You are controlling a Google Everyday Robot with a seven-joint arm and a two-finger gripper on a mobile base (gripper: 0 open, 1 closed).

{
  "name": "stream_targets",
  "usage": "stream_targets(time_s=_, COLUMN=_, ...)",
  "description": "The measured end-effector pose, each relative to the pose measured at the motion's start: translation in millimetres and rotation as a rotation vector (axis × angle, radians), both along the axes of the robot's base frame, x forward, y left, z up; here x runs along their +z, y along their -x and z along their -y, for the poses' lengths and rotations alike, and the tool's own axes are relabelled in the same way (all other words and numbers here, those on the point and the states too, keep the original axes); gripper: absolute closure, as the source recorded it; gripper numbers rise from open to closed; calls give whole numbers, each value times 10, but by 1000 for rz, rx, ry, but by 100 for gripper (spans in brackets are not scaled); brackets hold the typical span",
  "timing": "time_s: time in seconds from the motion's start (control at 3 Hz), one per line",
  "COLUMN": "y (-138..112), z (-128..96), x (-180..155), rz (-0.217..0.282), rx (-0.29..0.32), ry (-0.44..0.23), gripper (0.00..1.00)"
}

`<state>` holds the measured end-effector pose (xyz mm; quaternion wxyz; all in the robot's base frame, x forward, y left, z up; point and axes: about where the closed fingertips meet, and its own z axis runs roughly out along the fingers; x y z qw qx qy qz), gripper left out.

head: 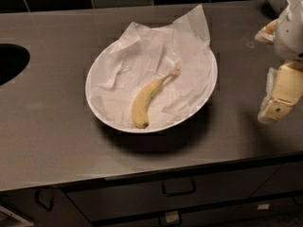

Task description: Pick banana from white bowl

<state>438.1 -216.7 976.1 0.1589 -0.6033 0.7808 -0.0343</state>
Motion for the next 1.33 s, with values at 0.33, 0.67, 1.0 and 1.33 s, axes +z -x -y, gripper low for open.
stream_targets(time_s=0.33, y=0, z=0, x=0, rz=0, rx=0, ry=0, gripper=0)
stream_targets(time_s=0.67, y=-39, z=-80, x=51, rz=12, rx=25, ry=2, gripper=0)
stream_targets(time_s=1.0, y=-222, z=-509, x=308, rz=60, rx=161, ry=36, gripper=0)
stream_targets(time_s=1.33, y=-396, z=-1084, x=437, rz=68, rx=343, ry=60, gripper=0)
